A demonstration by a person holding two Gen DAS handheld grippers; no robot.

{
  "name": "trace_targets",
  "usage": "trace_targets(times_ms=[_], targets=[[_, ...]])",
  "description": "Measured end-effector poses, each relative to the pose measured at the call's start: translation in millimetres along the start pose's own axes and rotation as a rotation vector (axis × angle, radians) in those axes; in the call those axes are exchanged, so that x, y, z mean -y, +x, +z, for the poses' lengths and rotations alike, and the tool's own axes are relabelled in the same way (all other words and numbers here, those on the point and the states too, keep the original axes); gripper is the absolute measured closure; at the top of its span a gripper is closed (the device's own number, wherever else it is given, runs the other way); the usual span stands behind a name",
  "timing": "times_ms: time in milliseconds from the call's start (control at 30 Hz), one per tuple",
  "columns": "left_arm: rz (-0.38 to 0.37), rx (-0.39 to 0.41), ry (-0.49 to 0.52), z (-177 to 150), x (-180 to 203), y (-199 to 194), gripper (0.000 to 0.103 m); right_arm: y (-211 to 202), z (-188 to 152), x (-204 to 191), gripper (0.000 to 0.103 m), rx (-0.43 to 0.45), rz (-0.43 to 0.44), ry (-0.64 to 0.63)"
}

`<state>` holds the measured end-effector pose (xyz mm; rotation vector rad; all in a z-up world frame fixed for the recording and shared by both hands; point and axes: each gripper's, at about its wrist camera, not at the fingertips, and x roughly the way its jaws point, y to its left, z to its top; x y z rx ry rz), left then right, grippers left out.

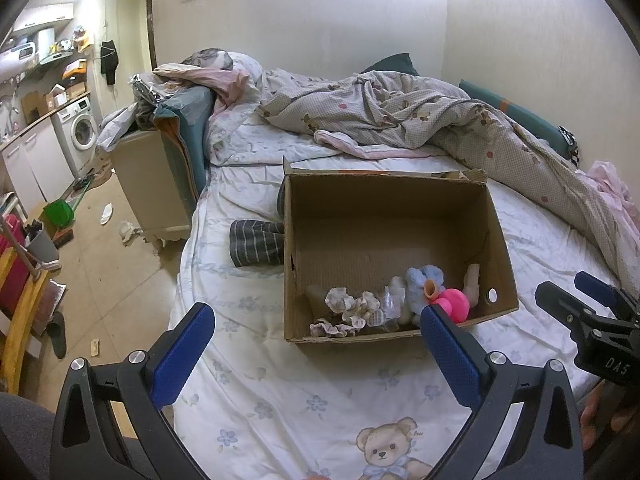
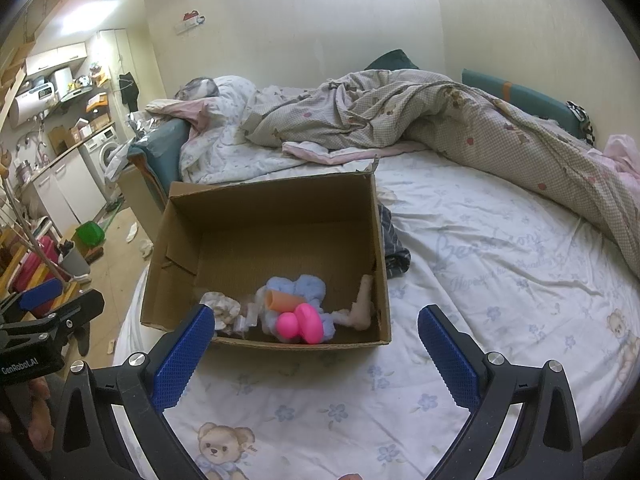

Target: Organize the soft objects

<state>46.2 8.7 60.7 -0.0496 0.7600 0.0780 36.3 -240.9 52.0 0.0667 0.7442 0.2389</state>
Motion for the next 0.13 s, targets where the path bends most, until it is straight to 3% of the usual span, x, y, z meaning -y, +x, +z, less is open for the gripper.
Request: trace_targets(times_ms=[133], targets=[[-0.009, 0.005, 0.001, 0.6, -1.7, -1.8, 0.001, -0.1, 0.1, 0.1, 0.000, 0.000, 0.000, 0.000]])
